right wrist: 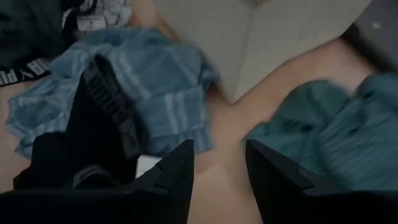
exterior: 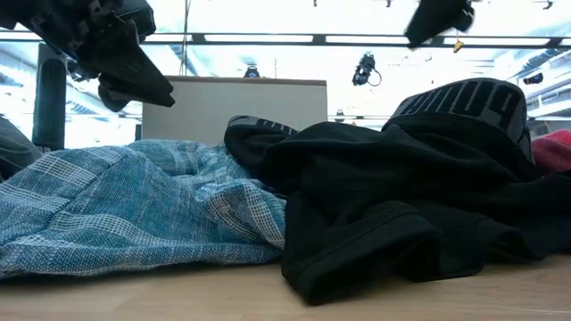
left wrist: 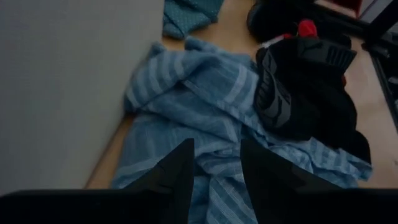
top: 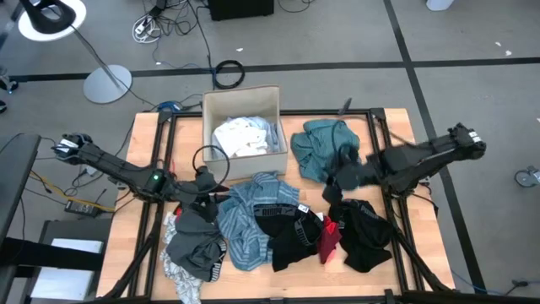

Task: Sort clothes
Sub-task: Put the gray underwear into the white laundry organizer

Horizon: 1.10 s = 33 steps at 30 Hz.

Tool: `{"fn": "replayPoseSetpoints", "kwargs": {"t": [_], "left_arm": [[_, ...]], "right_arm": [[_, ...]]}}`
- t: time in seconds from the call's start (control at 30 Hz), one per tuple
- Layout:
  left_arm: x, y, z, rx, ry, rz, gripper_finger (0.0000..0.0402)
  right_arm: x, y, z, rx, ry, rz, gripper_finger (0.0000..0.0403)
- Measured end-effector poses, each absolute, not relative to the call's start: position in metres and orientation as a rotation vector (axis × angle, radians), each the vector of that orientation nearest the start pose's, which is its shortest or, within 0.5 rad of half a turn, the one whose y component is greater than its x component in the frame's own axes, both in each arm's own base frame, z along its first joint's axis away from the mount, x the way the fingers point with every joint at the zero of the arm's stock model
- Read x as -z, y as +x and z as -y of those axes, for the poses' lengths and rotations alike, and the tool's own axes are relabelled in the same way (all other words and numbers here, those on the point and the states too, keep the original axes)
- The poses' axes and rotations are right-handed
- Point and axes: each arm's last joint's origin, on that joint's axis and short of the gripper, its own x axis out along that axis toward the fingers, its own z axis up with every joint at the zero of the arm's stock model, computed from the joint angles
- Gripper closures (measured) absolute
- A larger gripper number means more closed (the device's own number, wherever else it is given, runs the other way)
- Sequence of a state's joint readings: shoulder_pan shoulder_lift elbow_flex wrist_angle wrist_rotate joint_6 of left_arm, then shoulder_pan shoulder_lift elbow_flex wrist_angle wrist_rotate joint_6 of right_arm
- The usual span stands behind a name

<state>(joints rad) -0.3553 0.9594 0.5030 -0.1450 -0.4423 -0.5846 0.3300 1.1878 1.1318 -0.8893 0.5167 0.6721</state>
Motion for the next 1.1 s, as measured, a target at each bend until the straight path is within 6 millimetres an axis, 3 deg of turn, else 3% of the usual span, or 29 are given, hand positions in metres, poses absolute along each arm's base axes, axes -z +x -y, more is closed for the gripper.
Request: {"fn": "replayPoseSetpoints", "kwargs": {"t": [0.17, 0.33, 0.53, 0.87, 1.1], "left_arm": [[-0.195, 0.201, 0.062, -0.235, -0.310, -0.557, 0.0266], [-0.181, 0.209, 0.066, -0.221, -0.334, -0.615, 0.0266], [-0.186, 0.206, 0.066, -0.240, -0.366, -0.731, 0.0266], [-0.237, 0.197, 0.067, -0.256, -0.327, -1.072, 0.0266], [-0.229, 0.183, 0.065, -0.230, -0.345, -1.254, 0.0266]], "right_arm": [[-0.275, 0.208, -0.079, 0.423, 0.299, -0.764, 0.0260], [-0.253, 0.202, -0.083, 0.461, 0.370, -0.776, 0.0261], [-0.243, 0.198, -0.087, 0.464, 0.392, -0.778, 0.0262], [-0.239, 0.197, -0.088, 0.458, 0.384, -0.785, 0.0265], [-0.240, 0.198, -0.089, 0.445, 0.373, -0.780, 0.0266]]}}
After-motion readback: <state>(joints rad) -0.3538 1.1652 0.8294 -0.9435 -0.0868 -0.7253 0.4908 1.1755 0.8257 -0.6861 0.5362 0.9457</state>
